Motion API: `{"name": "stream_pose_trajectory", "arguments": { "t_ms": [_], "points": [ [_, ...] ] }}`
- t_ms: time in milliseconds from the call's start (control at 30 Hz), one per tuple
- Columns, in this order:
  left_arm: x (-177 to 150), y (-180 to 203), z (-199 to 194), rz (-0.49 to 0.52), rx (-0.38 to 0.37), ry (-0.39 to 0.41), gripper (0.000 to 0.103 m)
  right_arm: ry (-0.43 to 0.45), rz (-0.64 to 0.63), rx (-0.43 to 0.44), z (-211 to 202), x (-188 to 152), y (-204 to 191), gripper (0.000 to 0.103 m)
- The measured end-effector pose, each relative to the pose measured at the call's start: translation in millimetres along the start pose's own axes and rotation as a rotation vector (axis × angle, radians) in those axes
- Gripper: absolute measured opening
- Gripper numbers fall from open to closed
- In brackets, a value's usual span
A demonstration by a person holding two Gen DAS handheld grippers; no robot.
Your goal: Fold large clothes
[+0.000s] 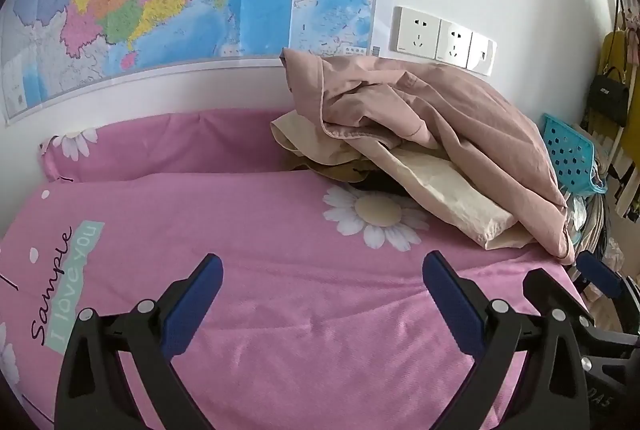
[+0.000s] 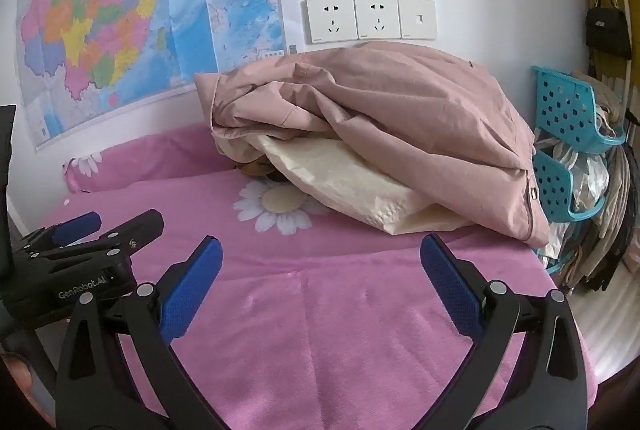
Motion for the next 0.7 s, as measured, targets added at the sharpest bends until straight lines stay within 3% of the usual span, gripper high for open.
{"name": "stream_pose_trajectory", "arguments": {
  "t_ms": [700],
  "points": [
    [-0.3, 4.5, -2.5, 0.029, 0.009, 0.023, 0.097, 0.006, -0.021, -0.015, -2.9, 1.7, 0.0, 0.098]
  ]
}}
Point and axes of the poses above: each gripper's, at about its wrist camera, not at the fingertips, and z roughly the way its jaws point, y to its right, x to its top, the point moved 1 cm from there along z, roughly the way its jaws point, and after that the axes turned 10 degrees about x, right-handed, at the moved point
